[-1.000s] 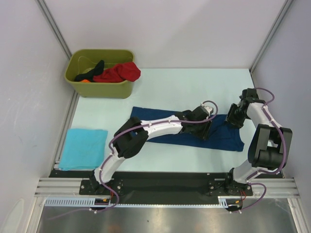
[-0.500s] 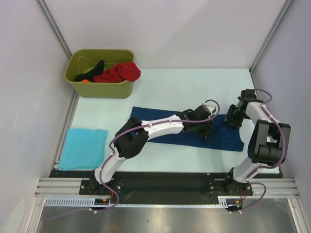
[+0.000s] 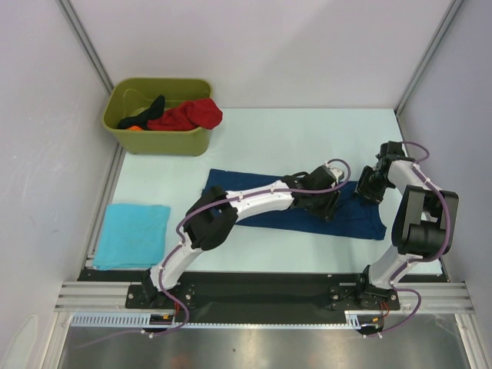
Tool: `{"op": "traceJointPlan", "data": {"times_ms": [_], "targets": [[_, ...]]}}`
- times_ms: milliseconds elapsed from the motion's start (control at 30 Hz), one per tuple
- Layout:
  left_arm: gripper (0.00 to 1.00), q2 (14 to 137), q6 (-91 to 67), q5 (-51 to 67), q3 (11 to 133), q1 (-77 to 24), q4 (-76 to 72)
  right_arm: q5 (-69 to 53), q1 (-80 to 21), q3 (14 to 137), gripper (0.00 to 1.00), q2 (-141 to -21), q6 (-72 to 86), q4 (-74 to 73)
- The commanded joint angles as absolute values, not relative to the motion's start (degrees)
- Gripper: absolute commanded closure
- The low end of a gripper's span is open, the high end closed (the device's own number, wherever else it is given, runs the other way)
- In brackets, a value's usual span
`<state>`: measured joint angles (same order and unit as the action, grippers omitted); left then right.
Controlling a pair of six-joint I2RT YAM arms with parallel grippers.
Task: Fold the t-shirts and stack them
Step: Fold the tshirt
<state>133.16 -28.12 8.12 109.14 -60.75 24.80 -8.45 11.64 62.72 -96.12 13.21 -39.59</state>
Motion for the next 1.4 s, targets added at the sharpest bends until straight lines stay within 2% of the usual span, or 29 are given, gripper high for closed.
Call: {"op": "traceJointPlan", "data": {"times_ms": [0,333,433,567,833,1167,1300,1367], "targets": [[0.49,130.87,-26.54,8.35,108.9,-61.08,25.57,-7.12,11.95,65.04,0.52,-95.62,12.39,-39.64],[0.46,123.31,-24.7,-1.76,104.15,-61.96,25.84,-7.47,12.04,65.22,0.52,-95.54,12.48,-39.64],[0.44,122.87,-24.0,-1.58,104.68,-62.4,26.28,-7.56,12.04,65.65,0.5,-95.89,12.31,-39.73],[0.4,123.13,-23.03,1.12,105.11,-63.1,24.96,-8.08,12.22,65.65,0.42,-96.15,11.87,-39.73],[0.4,128.23,-24.08,4.66,108.37,-63.37,26.72,-9.32,12.57,65.74,0.44,-96.42,12.04,-39.37],[0.44,132.1,-22.15,3.52,111.53,-63.54,27.86,-10.02,12.66,66.44,0.5,-96.85,12.04,-39.29],[0.47,132.54,-22.06,3.08,110.75,-63.54,28.3,-10.46,12.66,66.45,0.5,-96.59,11.87,-39.2],[0.52,132.63,-21.89,2.81,110.48,-63.46,28.13,-10.81,12.57,66.27,0.53,-96.77,11.95,-39.02]]}}
